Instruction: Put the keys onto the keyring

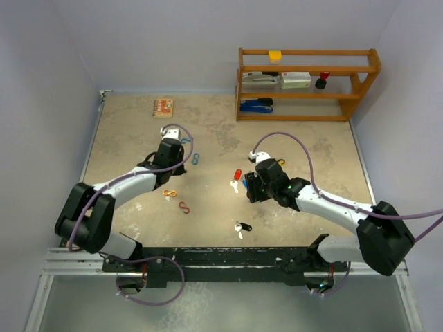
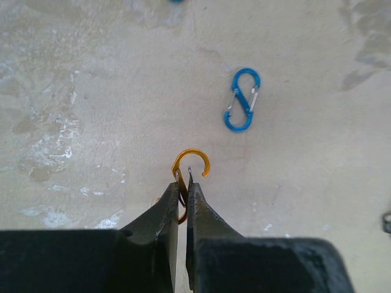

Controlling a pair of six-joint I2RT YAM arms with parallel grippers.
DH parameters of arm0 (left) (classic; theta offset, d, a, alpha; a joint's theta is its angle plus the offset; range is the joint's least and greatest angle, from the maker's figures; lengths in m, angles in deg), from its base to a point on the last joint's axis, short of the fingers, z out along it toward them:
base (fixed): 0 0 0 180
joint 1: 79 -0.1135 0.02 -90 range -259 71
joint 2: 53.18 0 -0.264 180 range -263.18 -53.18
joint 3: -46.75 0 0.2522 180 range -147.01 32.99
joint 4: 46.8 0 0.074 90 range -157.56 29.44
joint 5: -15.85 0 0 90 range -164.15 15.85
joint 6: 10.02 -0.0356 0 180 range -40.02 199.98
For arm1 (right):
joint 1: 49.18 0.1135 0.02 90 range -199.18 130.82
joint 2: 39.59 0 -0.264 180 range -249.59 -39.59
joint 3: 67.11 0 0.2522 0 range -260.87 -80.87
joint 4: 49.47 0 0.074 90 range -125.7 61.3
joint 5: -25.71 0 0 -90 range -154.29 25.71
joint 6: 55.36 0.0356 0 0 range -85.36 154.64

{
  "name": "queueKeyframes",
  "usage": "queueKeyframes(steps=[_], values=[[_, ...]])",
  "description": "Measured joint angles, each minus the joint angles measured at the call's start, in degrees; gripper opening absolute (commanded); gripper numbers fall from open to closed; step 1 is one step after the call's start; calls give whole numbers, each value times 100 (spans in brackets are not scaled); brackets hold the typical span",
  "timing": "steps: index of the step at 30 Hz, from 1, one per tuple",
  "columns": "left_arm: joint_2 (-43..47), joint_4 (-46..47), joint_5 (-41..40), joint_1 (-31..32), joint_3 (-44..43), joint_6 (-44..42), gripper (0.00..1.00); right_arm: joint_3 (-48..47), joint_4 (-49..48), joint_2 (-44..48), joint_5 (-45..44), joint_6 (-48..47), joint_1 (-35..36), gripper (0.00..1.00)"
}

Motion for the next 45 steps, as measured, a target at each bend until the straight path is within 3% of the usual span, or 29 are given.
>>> queueKeyframes(steps=[9, 36, 45], values=[[1010, -120, 271, 85, 0, 168, 0, -81, 0, -424, 26, 28, 0, 38], [999, -221, 315, 378, -2, 254, 0, -81, -111, -857, 306, 254, 0, 31], [999, -221, 315, 378, -2, 254, 0, -81, -140, -868, 306, 278, 0, 25]])
